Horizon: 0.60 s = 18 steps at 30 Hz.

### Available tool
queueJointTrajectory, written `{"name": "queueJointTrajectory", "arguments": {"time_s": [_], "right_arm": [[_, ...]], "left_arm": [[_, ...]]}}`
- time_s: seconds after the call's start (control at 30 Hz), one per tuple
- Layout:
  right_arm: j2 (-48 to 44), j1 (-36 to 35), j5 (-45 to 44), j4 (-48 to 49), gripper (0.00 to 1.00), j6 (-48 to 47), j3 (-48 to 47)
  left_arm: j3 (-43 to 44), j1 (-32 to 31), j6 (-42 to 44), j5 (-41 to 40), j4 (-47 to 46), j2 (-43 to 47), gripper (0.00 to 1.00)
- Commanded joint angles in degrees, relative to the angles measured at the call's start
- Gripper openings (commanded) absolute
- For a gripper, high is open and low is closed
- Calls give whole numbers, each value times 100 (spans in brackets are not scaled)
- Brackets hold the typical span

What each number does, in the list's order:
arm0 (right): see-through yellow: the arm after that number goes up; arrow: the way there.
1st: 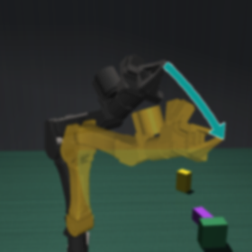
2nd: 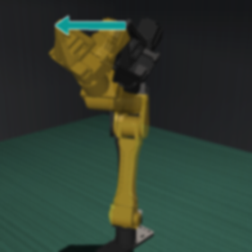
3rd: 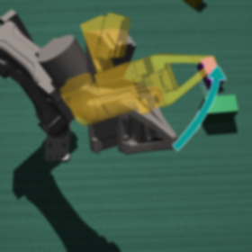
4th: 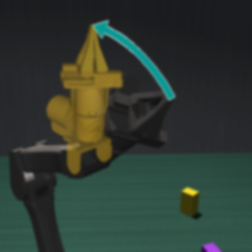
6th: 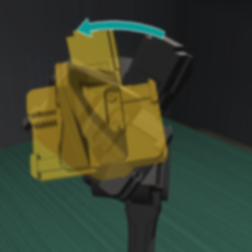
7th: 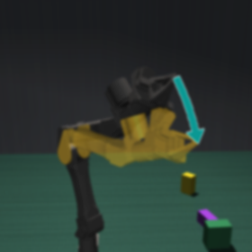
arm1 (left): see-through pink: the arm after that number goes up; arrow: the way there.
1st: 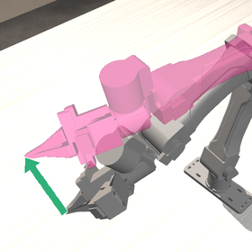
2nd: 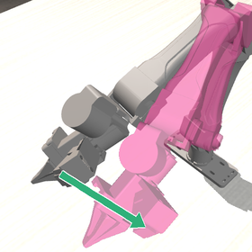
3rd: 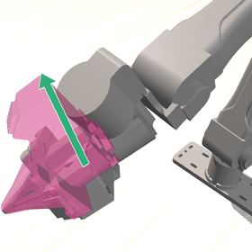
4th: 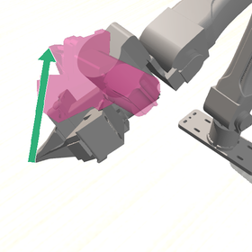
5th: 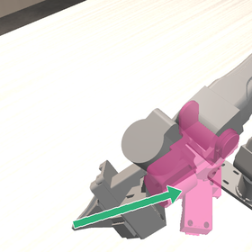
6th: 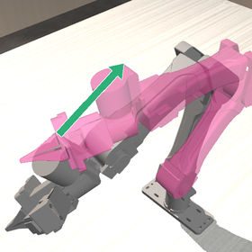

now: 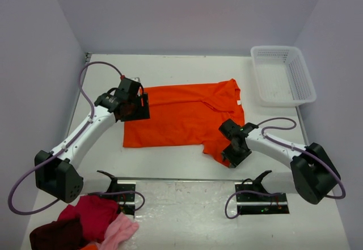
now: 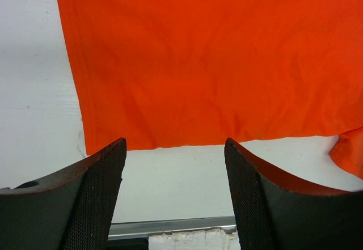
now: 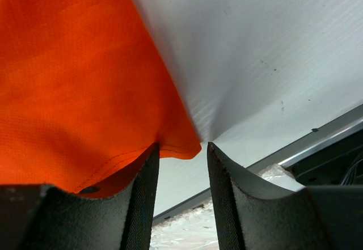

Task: Fold and stack the t-shirts
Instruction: Grap the side of the flattened tshirt closest away from the robot with both arms

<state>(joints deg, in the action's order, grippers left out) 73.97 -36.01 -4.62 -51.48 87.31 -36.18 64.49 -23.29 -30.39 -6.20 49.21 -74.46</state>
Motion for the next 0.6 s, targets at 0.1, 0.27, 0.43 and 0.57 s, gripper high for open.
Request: {"name": "queueJointTrajectory", "arguments": {"time_s": [0.1,0.27,0.43,0.57], "right_arm": [[222,-29,-162,-11,39,14,-345],[319,-29,-188,-63,38,111,-363],[258,-29,-57,-134,38,304,-196],[336,-38,-74,-116,38,322,-231]], "left_arm": [[-94,-9,104,145,-236,186,71],[2,-9,130,119,-202,212,71],[38,0,113,180,-219,256,71],[-33,0,95,233,-280,335,71]]}}
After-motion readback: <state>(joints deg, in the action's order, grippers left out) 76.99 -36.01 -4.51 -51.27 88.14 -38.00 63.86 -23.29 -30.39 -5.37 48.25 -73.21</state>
